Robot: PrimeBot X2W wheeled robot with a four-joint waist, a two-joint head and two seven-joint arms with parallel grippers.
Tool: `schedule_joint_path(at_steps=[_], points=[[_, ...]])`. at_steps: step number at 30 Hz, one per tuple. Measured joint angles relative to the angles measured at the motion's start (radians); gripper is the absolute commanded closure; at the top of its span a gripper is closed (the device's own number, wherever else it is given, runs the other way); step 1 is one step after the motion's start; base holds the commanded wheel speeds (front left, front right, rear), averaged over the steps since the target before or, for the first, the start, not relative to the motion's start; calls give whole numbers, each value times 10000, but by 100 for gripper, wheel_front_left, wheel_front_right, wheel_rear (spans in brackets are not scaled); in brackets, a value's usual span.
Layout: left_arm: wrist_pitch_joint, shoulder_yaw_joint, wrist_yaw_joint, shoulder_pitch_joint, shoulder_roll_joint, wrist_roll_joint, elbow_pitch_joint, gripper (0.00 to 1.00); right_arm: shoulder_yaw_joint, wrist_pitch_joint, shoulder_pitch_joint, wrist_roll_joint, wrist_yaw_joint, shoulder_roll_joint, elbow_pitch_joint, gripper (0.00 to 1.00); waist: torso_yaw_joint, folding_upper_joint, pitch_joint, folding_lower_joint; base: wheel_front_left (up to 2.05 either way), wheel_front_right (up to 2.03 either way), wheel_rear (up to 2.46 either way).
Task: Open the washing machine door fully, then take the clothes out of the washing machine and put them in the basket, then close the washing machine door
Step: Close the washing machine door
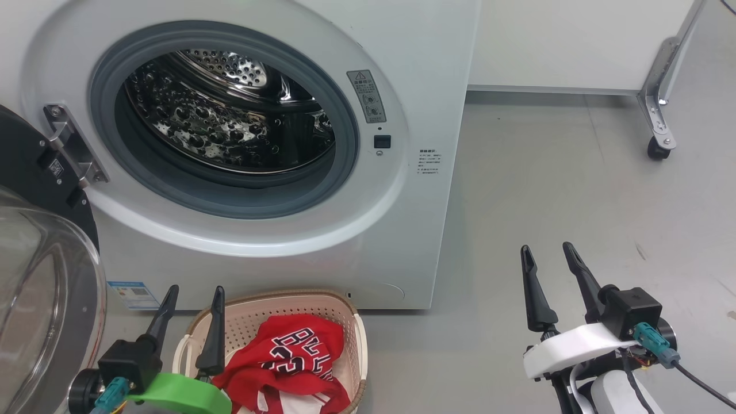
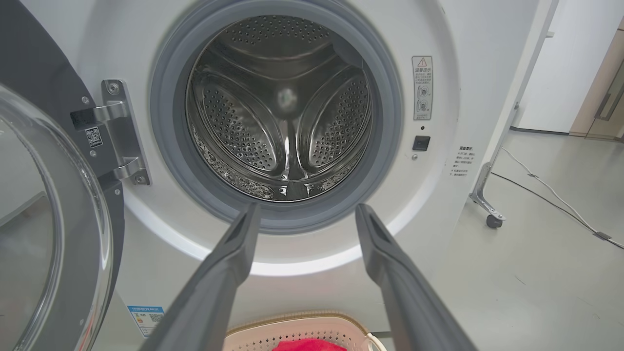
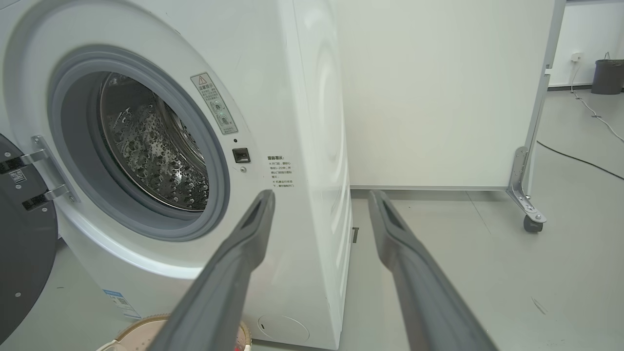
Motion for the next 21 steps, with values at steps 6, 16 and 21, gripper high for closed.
schedule_joint_path(at_steps=[6, 16, 21], points=[[0, 46, 13, 0, -2, -211, 15, 0, -23, 0, 0, 2, 0, 0, -8, 0, -14, 0, 23, 0, -19, 19, 0], [0, 40, 86, 0, -4, -245, 15, 0, -58, 2, -1, 13, -2, 2, -23, 0, -34, 0, 69, 0, -50, 50, 0], [0, 35, 88, -1, -6, -245, 15, 0, -58, 2, -1, 13, -2, 2, -27, 0, -34, 0, 83, 0, -79, 79, 0]])
